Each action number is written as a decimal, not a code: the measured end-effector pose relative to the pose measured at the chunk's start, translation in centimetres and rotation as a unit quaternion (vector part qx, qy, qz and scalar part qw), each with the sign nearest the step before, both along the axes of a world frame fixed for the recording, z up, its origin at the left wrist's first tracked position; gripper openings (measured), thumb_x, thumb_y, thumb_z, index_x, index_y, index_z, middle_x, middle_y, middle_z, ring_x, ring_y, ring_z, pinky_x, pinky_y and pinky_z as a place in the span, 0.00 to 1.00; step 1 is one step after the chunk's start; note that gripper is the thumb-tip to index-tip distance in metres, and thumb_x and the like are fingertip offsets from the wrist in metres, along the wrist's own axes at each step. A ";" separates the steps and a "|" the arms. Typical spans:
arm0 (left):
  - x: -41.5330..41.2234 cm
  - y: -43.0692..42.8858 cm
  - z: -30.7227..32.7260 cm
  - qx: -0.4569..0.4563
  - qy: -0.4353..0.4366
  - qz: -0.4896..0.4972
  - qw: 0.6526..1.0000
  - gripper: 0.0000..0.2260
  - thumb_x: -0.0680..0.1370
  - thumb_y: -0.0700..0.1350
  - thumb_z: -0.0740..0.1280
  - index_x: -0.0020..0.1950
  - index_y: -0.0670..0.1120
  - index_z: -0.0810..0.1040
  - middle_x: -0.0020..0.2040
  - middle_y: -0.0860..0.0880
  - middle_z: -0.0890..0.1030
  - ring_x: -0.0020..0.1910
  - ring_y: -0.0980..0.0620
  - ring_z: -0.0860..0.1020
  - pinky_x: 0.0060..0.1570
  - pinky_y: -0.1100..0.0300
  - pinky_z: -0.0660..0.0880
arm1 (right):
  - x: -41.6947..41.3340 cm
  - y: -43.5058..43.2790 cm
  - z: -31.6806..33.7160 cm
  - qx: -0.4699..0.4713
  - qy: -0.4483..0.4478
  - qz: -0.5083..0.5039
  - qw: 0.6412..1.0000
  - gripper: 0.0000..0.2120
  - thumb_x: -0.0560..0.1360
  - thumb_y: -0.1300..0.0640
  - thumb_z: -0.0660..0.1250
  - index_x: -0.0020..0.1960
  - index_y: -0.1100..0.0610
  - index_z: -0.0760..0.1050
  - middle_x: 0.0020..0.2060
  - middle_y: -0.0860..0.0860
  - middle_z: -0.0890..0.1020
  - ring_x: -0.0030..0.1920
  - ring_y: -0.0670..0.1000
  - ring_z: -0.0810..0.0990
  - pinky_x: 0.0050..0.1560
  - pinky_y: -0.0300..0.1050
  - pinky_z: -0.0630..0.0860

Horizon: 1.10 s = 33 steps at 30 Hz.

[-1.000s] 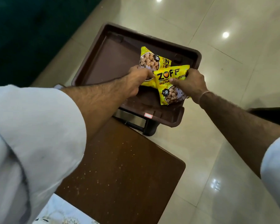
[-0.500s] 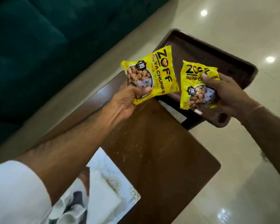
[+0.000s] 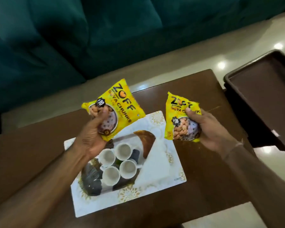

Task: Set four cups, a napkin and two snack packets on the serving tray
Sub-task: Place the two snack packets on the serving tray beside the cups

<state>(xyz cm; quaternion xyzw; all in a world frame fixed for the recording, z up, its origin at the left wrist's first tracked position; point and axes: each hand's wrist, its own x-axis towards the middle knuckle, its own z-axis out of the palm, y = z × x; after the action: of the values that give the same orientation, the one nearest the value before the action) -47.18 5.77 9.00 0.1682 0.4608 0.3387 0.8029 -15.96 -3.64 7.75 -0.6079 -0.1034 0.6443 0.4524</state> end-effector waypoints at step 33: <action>-12.5 -17.5 -10.9 -0.194 0.408 0.290 0.844 0.21 0.66 0.47 0.82 0.53 0.39 0.82 0.51 0.42 0.84 0.50 0.42 0.83 0.52 0.44 0.80 | -16.8 -4.4 -8.1 -0.114 -0.502 0.234 0.825 0.19 0.79 0.52 0.67 0.58 0.66 0.67 0.54 0.65 0.74 0.53 0.66 0.75 0.49 0.54 0.72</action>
<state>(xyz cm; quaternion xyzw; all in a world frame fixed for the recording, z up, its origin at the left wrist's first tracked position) -59.71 -11.78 -1.91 -0.0095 0.8306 0.3610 0.4238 -32.78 -8.06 -0.39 -0.8521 -0.3814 0.3438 0.1009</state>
